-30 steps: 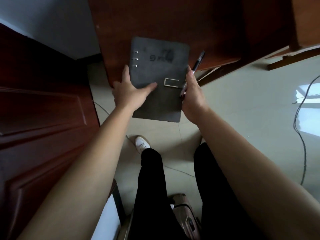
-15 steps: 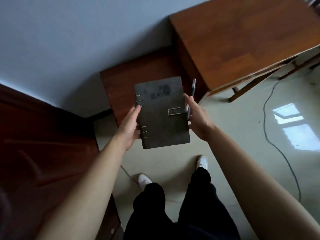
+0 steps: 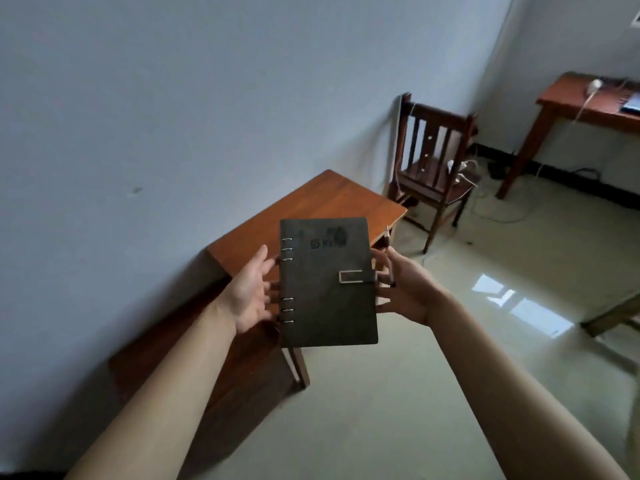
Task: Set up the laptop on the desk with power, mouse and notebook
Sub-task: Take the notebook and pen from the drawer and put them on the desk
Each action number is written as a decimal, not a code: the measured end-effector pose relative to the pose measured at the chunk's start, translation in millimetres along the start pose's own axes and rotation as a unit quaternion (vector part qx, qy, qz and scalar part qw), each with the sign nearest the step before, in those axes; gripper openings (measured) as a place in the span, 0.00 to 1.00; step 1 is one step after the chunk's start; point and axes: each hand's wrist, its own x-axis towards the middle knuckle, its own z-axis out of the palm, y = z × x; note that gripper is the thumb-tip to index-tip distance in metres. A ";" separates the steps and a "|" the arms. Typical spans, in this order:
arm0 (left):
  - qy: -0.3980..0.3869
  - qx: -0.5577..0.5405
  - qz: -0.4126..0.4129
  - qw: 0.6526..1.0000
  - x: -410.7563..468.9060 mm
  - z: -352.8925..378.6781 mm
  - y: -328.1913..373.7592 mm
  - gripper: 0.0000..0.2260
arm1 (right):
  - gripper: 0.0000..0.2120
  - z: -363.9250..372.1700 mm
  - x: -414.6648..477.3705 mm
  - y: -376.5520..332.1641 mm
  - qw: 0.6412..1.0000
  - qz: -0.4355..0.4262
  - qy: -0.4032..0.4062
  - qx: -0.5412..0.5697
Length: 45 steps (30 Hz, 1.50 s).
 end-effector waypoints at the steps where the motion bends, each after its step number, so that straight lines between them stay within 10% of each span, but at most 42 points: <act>1: -0.014 0.009 0.003 1.000 13.1 27.0 10.1 0.31 | 0.25 -29.7 -7.7 -16.0 1.000 0.002 0.005 0.014; 45: -0.362 0.258 -0.060 0.894 660.8 1016.3 287.4 0.33 | 0.23 -938.3 29.2 -467.2 0.899 -0.136 0.365 0.200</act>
